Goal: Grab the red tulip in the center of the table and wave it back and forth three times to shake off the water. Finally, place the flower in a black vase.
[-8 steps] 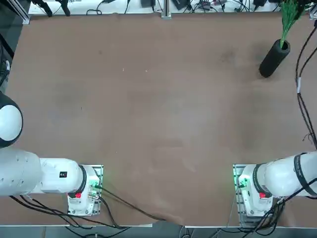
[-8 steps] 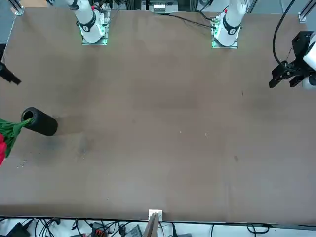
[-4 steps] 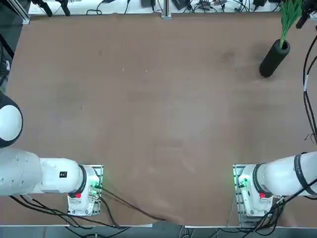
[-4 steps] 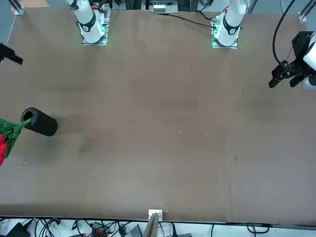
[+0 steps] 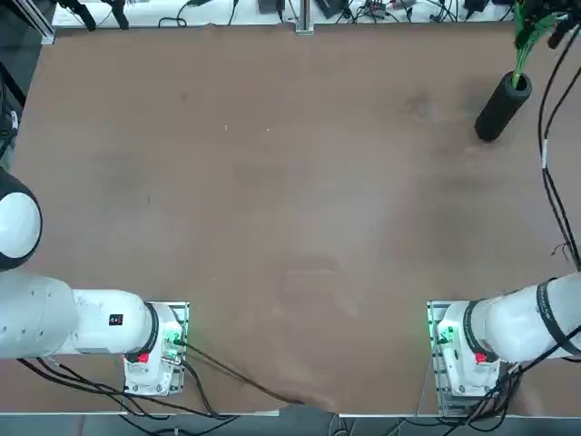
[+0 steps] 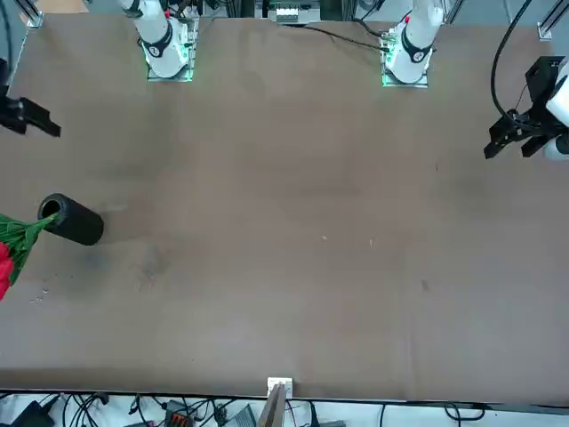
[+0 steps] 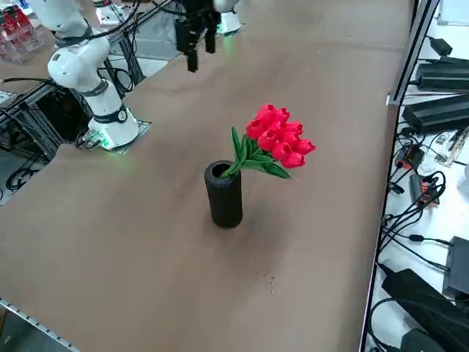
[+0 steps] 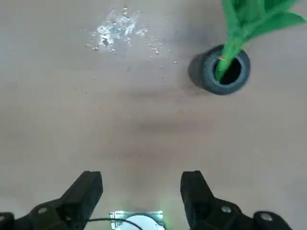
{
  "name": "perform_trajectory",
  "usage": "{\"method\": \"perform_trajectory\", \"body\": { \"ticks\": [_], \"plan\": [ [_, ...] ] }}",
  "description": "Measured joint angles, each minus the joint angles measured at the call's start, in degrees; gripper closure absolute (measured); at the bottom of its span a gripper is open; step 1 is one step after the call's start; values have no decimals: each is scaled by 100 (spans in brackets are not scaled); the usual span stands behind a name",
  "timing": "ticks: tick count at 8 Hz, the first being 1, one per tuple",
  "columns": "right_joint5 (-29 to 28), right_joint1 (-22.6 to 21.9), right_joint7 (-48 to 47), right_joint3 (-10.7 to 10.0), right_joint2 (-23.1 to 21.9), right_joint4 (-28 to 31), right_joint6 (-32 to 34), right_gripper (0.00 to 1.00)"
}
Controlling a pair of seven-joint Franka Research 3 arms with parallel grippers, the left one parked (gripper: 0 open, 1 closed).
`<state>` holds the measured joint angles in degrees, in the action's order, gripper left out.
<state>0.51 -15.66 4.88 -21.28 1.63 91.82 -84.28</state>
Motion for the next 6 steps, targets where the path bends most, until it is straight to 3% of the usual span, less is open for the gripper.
{"method": "perform_trajectory", "body": {
  "ticks": [1, 2, 3, 4, 5, 6],
  "plan": [
    [-1, -203, -38, 37, 46, -49, -11, 0],
    [-1, -201, -90, 255, 47, -66, -14, 0],
    [-2, 166, -119, 808, 19, -65, -19, 0],
    [-2, 825, -130, 1637, -41, -42, -25, 0],
    [-2, 1328, -169, 2254, -168, 64, -51, 0],
    [-2, 1542, -185, 2493, -342, 250, -124, 0]
  ]
}}
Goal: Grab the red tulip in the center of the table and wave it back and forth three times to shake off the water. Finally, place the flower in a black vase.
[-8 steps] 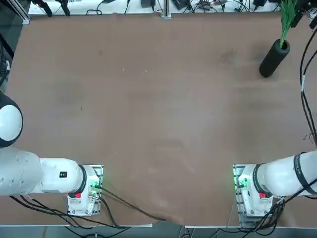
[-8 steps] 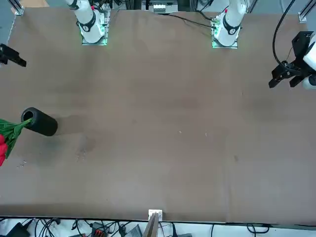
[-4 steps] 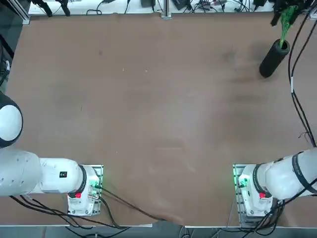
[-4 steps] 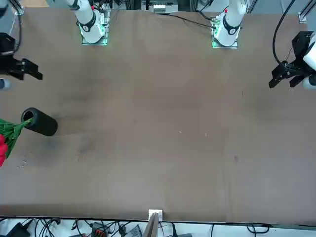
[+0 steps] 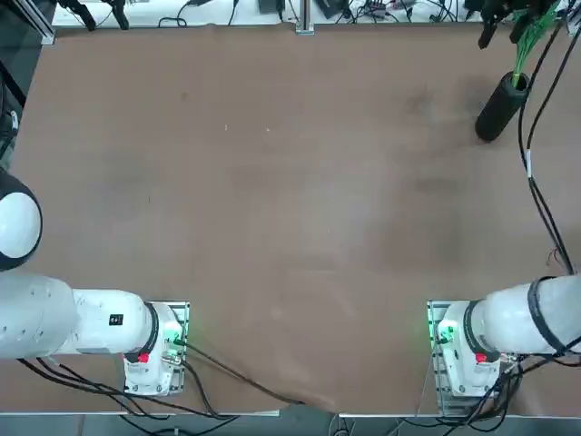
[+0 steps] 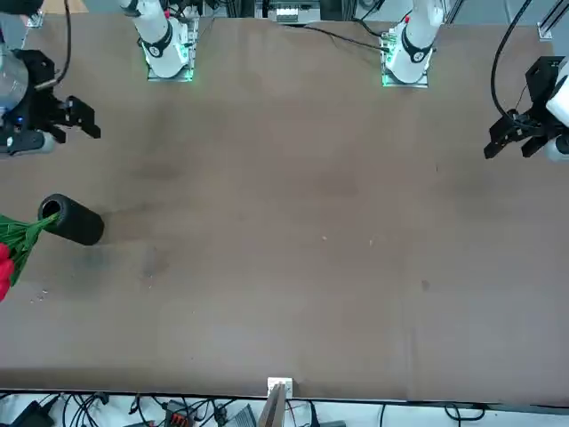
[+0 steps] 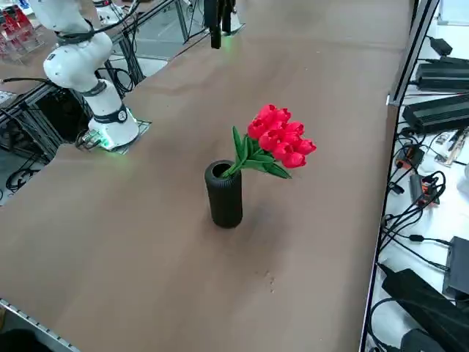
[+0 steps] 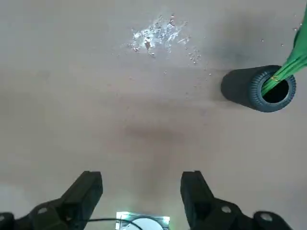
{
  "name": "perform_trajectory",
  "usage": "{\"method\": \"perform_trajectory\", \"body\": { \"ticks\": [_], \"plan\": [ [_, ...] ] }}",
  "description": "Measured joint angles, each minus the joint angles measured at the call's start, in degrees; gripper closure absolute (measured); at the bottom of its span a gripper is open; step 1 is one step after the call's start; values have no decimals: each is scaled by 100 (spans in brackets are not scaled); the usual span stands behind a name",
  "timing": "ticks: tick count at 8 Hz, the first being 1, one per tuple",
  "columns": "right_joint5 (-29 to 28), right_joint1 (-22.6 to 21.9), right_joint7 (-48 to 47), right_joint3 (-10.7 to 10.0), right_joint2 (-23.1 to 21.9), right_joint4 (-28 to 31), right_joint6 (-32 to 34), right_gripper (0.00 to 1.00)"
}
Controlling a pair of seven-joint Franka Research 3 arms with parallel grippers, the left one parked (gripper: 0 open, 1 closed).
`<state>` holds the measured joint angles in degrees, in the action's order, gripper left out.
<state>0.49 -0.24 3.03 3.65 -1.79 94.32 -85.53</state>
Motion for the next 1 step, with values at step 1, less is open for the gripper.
{"method": "perform_trajectory", "body": {
  "ticks": [1],
  "plan": [
    [0, 59, 0, 29, -151, 180, -89, 0]
  ]
}}
